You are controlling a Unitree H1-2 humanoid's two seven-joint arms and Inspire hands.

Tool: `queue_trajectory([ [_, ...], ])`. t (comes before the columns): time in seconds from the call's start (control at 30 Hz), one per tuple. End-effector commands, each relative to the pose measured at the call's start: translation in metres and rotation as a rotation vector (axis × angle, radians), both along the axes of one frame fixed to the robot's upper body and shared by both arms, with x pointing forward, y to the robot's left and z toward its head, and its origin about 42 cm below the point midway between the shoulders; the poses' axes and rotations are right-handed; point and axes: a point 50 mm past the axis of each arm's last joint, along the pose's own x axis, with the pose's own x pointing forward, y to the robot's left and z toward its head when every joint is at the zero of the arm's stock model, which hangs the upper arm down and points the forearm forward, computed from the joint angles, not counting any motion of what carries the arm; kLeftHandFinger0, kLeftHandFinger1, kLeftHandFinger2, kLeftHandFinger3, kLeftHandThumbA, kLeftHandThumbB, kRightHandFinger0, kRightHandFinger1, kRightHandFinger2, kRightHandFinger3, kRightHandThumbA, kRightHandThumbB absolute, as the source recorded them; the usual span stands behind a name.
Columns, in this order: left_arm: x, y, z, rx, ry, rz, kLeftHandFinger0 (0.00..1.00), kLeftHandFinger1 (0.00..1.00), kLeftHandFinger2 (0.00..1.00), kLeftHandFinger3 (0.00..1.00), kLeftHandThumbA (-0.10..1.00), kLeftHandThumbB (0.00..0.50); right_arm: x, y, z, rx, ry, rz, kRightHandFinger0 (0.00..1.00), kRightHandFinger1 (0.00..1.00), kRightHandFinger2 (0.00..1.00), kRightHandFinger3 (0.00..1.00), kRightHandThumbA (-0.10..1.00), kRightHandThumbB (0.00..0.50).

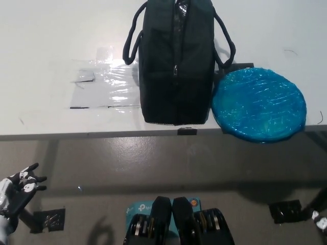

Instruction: The robot uses its right hand to pick up a stack of plates kept in the middle of the desk and put it inside a bag kept next to it

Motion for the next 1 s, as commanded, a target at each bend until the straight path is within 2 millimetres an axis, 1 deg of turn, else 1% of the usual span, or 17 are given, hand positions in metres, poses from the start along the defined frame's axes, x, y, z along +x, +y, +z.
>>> queue_trajectory([
  [0.0,0.002,0.001,0.014,-0.004,-0.050,-0.017,0.65,0.69,0.87,1.00,-0.05,0.071,0.032,0.027,0.129,-0.629,-0.375,-0.015,1.00,1.00,1.00,1.00,0.77,0.500],
  [0.07,0.002,0.001,0.014,-0.008,-0.050,-0.017,0.65,0.69,0.87,1.00,-0.04,0.082,0.045,0.036,0.145,-0.671,-0.445,0.010,1.00,1.00,1.00,1.00,0.78,0.500],
  [0.1,0.002,0.001,0.014,-0.003,-0.049,-0.017,0.65,0.69,0.87,1.00,-0.04,0.081,0.050,0.043,0.152,-0.684,-0.472,0.025,1.00,1.00,1.00,1.00,0.75,0.500],
  [0.13,0.002,0.001,0.014,-0.004,-0.047,-0.014,0.65,0.69,0.87,1.00,-0.04,0.080,0.057,0.054,0.162,-0.723,-0.504,0.058,1.00,1.00,1.00,1.00,0.75,0.500],
  [0.17,0.002,0.001,0.014,-0.007,-0.048,-0.014,0.65,0.69,0.87,1.00,-0.05,0.080,0.056,0.057,0.163,-0.726,-0.504,0.068,1.00,1.00,1.00,1.00,0.73,0.500],
  [0.2,0.002,0.001,0.014,-0.014,-0.050,-0.013,0.65,0.68,0.86,1.00,-0.06,0.076,0.056,0.064,0.167,-0.737,-0.507,0.094,1.00,1.00,1.00,1.00,0.74,0.500],
  [0.27,0.002,0.000,0.014,-0.019,-0.050,-0.012,0.64,0.68,0.86,1.00,-0.06,0.081,0.057,0.071,0.169,-0.771,-0.525,0.109,1.00,1.00,1.00,1.00,0.74,0.500],
  [0.3,0.002,0.001,0.014,-0.013,-0.049,-0.016,0.64,0.69,0.86,1.00,-0.05,0.083,0.056,0.075,0.170,-0.800,-0.528,0.122,1.00,1.00,1.00,1.00,0.76,0.500],
  [0.37,0.002,0.000,0.015,-0.010,-0.049,-0.019,0.65,0.69,0.86,1.00,-0.06,0.076,0.058,0.081,0.170,-0.852,-0.536,0.149,1.00,1.00,1.00,1.00,0.79,0.500],
  [0.47,0.002,0.001,0.014,-0.017,-0.048,-0.017,0.65,0.69,0.86,1.00,-0.06,0.081,0.062,0.086,0.169,-0.855,-0.539,0.189,1.00,1.00,1.00,1.00,0.77,0.500],
  [0.53,0.002,0.001,0.014,-0.016,-0.049,-0.016,0.64,0.69,0.87,1.00,-0.05,0.091,0.071,0.094,0.170,-0.892,-0.527,0.211,1.00,1.00,1.00,1.00,0.79,0.500],
  [0.6,0.002,0.001,0.014,-0.007,-0.055,-0.021,0.65,0.70,0.88,1.00,-0.06,0.080,0.080,0.101,0.167,-0.912,-0.510,0.229,1.00,1.00,1.00,1.00,0.79,0.500],
  [0.67,0.002,0.001,0.013,-0.004,-0.052,-0.025,0.66,0.71,0.88,1.00,-0.05,0.080,0.086,0.107,0.158,-0.921,-0.478,0.266,1.00,1.00,1.00,1.00,0.81,0.500],
  [0.73,0.001,0.001,0.014,-0.003,-0.053,-0.026,0.65,0.70,0.88,1.00,-0.05,0.077,0.087,0.109,0.156,-0.922,-0.481,0.270,1.00,1.00,1.00,1.00,0.81,0.500],
  [0.8,0.002,0.000,0.013,-0.007,-0.051,-0.027,0.62,0.68,0.86,1.00,-0.05,0.081,0.091,0.112,0.147,-0.955,-0.467,0.291,1.00,1.00,1.00,1.00,0.83,0.500],
  [0.93,0.002,-0.001,0.014,-0.010,-0.055,-0.032,0.62,0.69,0.87,1.00,-0.07,0.076,0.095,0.114,0.143,-1.050,-0.431,0.309,1.00,1.00,1.00,1.00,0.84,0.500],
  [0.97,0.002,0.000,0.014,-0.007,-0.053,-0.037,0.64,0.70,0.87,1.00,-0.04,0.085,0.102,0.107,0.140,-1.082,-0.393,0.342,1.00,1.00,1.00,1.00,0.76,0.500],
])
